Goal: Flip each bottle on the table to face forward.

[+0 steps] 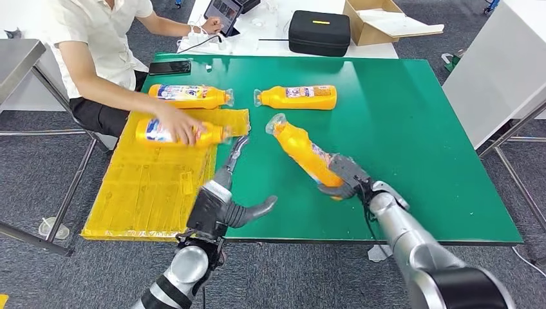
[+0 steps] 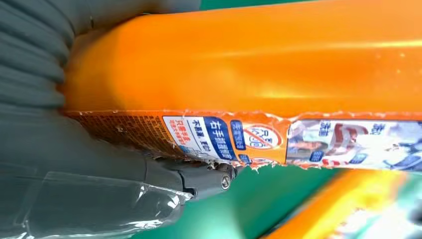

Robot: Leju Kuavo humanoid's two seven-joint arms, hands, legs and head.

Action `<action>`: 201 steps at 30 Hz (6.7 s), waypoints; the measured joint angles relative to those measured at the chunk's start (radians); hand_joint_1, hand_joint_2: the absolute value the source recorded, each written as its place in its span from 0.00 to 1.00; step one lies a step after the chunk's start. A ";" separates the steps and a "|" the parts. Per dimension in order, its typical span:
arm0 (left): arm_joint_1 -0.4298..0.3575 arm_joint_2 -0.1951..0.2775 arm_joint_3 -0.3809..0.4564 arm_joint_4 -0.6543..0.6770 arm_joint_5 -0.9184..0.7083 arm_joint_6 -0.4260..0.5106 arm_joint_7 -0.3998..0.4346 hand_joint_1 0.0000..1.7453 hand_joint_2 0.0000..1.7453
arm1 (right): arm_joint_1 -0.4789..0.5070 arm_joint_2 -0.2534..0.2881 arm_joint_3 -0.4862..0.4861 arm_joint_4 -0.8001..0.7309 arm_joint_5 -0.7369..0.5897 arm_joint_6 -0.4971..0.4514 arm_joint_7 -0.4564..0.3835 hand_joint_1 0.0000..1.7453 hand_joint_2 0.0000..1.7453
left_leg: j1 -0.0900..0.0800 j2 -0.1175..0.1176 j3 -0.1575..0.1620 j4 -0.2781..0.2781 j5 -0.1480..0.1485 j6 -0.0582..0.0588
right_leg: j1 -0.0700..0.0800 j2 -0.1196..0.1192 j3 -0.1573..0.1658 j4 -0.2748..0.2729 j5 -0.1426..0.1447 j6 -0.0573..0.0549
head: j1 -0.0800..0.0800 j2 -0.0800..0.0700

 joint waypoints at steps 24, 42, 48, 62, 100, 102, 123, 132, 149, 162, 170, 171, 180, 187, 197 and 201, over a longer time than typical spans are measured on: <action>0.078 -0.028 0.037 0.044 0.517 -0.150 0.045 0.00 1.00 | 0.241 0.078 0.203 -0.388 -0.237 0.053 0.005 1.00 1.00 | 0.000 0.000 -0.002 0.000 0.000 0.000 | 0.000 0.000 -0.002 0.000 0.000 0.000 | 0.000 0.000; 0.038 -0.044 0.103 0.044 0.534 -0.139 -0.017 0.00 1.00 | 0.290 0.121 0.417 -0.439 -0.318 0.059 -0.029 1.00 1.00 | 0.000 0.000 -0.002 0.000 0.000 0.000 | -0.001 0.000 -0.002 0.000 0.000 0.000 | 0.000 0.000; 0.031 -0.051 0.109 0.052 0.530 -0.146 -0.025 1.00 1.00 | 0.300 0.118 0.424 -0.458 -0.342 0.073 -0.026 0.70 1.00 | 0.000 0.000 -0.002 0.000 0.000 0.000 | 0.000 0.000 -0.003 0.000 0.000 0.000 | 0.000 0.000; 0.028 -0.009 0.163 0.058 0.176 0.064 -0.054 1.00 1.00 | 0.431 0.107 0.287 -0.588 -0.412 -0.123 -0.010 0.00 0.00 | 0.000 0.000 -0.003 0.000 0.000 0.000 | 0.000 0.000 -0.003 0.000 0.000 0.000 | 0.000 0.000; -0.349 0.172 0.277 0.586 -0.872 -0.182 0.237 0.22 1.00 | 0.533 0.122 -0.039 -0.498 0.136 -0.718 -0.080 0.00 0.00 | 0.000 0.002 -0.001 -0.001 0.000 0.000 | 0.000 0.000 -0.002 0.000 0.001 -0.001 | 0.000 0.000; -0.357 0.174 0.273 0.607 -0.874 -0.181 0.247 0.00 1.00 | 0.532 0.124 -0.038 -0.487 0.129 -0.709 -0.083 0.00 0.00 | 0.000 0.002 0.000 -0.001 0.000 0.000 | 0.000 0.000 -0.002 0.000 0.001 -0.002 | 0.000 0.000; -0.319 0.201 0.269 0.520 -0.659 -0.256 0.157 0.00 1.00 | 0.533 0.120 -0.032 -0.455 0.131 -0.712 -0.092 0.00 0.00 | 0.000 0.002 -0.001 -0.001 0.001 0.000 | 0.000 0.000 -0.003 0.000 0.000 -0.001 | 0.000 0.000; -0.090 0.201 0.201 0.070 -0.615 -0.115 0.138 0.00 1.00 | 0.552 0.102 -0.037 -0.506 0.208 -0.728 -0.046 0.00 0.00 | -0.001 0.001 -0.003 0.000 -0.001 -0.001 | -0.001 0.000 -0.004 0.000 -0.001 0.000 | 0.000 0.000; 0.084 0.029 0.083 -0.009 -0.196 -0.147 0.119 0.00 1.00 | 0.244 -0.052 0.032 -0.344 0.582 -0.647 0.283 0.00 1.00 | -0.003 0.001 -0.003 0.000 0.000 0.001 | -0.004 0.000 -0.003 0.000 0.001 0.001 | 0.000 0.000; 0.077 -0.021 0.023 0.082 -0.158 -0.091 0.099 0.00 1.00 | 0.052 -0.070 0.138 -0.157 0.697 -0.667 0.358 0.00 1.00 | -0.003 0.001 -0.003 0.000 0.000 0.001 | -0.003 0.000 -0.004 0.000 0.001 0.001 | 0.000 0.000; 0.062 -0.032 0.019 0.104 -0.151 -0.080 0.096 0.00 1.00 | -0.010 -0.066 0.160 -0.076 0.687 -0.524 0.406 0.00 1.00 | -0.003 0.001 -0.003 0.000 0.000 0.001 | -0.003 0.000 -0.004 0.000 0.001 0.001 | 0.000 0.000; 0.060 -0.033 0.017 0.106 -0.151 -0.077 0.096 0.00 1.00 | -0.018 -0.065 0.161 -0.061 0.684 -0.475 0.428 0.00 1.00 | -0.003 0.001 -0.003 0.000 0.000 0.001 | -0.003 0.000 -0.004 0.000 0.001 0.001 | 0.000 0.000; 0.036 -0.035 0.007 0.120 -0.149 -0.065 0.100 0.00 1.00 | -0.082 -0.061 0.163 0.031 0.670 -0.272 0.560 0.00 1.00 | -0.003 0.001 -0.003 0.000 0.001 0.001 | -0.003 0.000 -0.004 0.000 0.001 0.001 | 0.000 0.000; 0.031 -0.035 0.007 0.126 -0.149 -0.061 0.099 0.00 1.00 | -0.098 -0.059 0.165 0.052 0.677 -0.280 0.533 1.00 1.00 | -0.003 0.001 -0.003 0.000 0.001 0.001 | -0.003 0.000 -0.003 0.000 0.001 0.001 | 0.000 0.000; 0.035 -0.034 0.008 0.116 -0.127 -0.017 0.041 0.00 1.00 | -0.042 -0.029 0.056 0.046 0.278 -0.285 0.044 1.00 1.00 | -0.002 0.001 -0.003 0.000 0.000 0.001 | -0.003 0.000 -0.004 0.000 0.001 0.001 | 0.000 0.000; 0.046 -0.033 0.009 0.092 -0.089 0.027 0.006 0.00 1.00 | 0.011 0.009 -0.037 -0.002 0.044 -0.167 -0.078 1.00 1.00 | -0.002 0.000 -0.003 0.000 0.000 0.001 | -0.003 0.000 -0.004 0.000 0.000 0.001 | 0.000 0.000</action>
